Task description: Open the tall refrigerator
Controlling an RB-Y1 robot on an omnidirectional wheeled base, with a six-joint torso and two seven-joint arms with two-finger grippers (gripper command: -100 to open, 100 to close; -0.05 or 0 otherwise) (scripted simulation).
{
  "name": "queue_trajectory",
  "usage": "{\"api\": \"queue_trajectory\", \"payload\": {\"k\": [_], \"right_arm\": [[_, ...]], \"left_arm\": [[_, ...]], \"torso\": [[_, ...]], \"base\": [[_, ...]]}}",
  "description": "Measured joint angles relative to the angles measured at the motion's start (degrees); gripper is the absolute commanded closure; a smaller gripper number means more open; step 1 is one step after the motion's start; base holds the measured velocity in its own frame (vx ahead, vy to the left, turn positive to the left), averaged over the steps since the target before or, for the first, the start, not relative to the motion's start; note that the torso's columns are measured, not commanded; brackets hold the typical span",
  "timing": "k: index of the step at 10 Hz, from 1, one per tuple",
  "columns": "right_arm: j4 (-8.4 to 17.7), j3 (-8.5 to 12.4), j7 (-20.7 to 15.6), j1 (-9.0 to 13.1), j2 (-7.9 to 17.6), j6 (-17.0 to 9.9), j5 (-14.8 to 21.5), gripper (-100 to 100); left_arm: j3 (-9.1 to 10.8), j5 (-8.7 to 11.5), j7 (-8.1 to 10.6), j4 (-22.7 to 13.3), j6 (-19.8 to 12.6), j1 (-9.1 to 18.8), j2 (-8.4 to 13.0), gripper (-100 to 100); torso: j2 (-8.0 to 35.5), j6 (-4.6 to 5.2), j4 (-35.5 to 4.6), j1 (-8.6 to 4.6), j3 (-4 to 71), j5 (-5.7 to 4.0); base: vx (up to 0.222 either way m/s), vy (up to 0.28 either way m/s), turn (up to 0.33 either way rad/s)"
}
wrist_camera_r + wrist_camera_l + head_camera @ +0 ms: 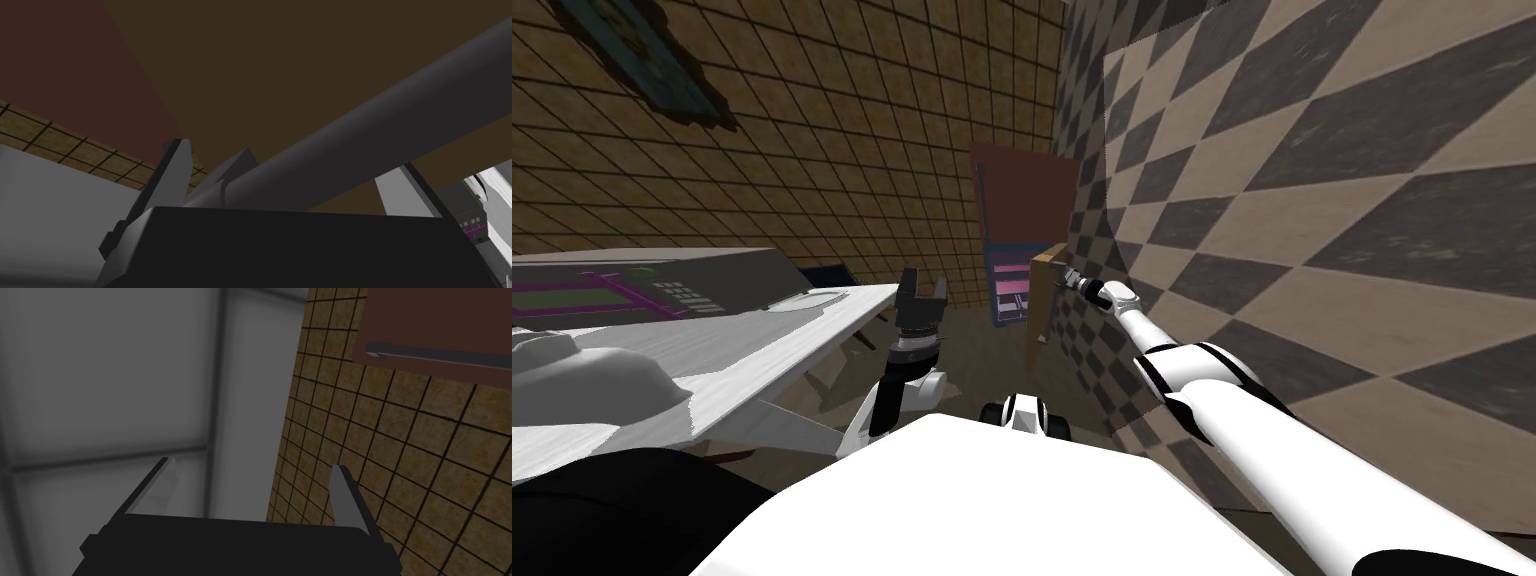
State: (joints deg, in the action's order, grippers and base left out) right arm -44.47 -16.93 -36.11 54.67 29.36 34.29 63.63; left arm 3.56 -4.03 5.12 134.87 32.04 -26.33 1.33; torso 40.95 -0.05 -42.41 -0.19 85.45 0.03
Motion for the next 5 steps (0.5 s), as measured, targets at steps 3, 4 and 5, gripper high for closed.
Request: {"api": "queue_trajectory", "payload": {"k": [3, 4, 5], "right_arm": [[-2.61, -0.46, -0.49, -1.00, 0.77, 3.20, -1.68, 100], [-3.30, -0.87, -0.88, -1.34, 0.88, 5.22, -2.49, 100], [-3.80, -1.14, -0.66, -1.28, 1.25, 6.04, -2.62, 100]], "left_arm": [[0.00, 0.00, 0.00, 0.01, 0.00, -0.01, 0.00, 0], [0.00, 0.00, 0.00, 0.00, 0.00, 0.00, 0.00, 0], [0.00, 0.00, 0.00, -0.01, -0.01, 0.02, 0.00, 0]], "torso": [[0.14, 0.24, 0.02, -0.04, -0.13, -0.01], [0.01, 0.02, 0.01, -0.10, -0.02, -0.06], [-0.05, -0.29, 0.00, 0.19, 0.05, 0.03]], "base": [[0.079, -0.030, -0.223], [0.071, -0.023, -0.072], [0.030, -0.017, 0.034]]}}
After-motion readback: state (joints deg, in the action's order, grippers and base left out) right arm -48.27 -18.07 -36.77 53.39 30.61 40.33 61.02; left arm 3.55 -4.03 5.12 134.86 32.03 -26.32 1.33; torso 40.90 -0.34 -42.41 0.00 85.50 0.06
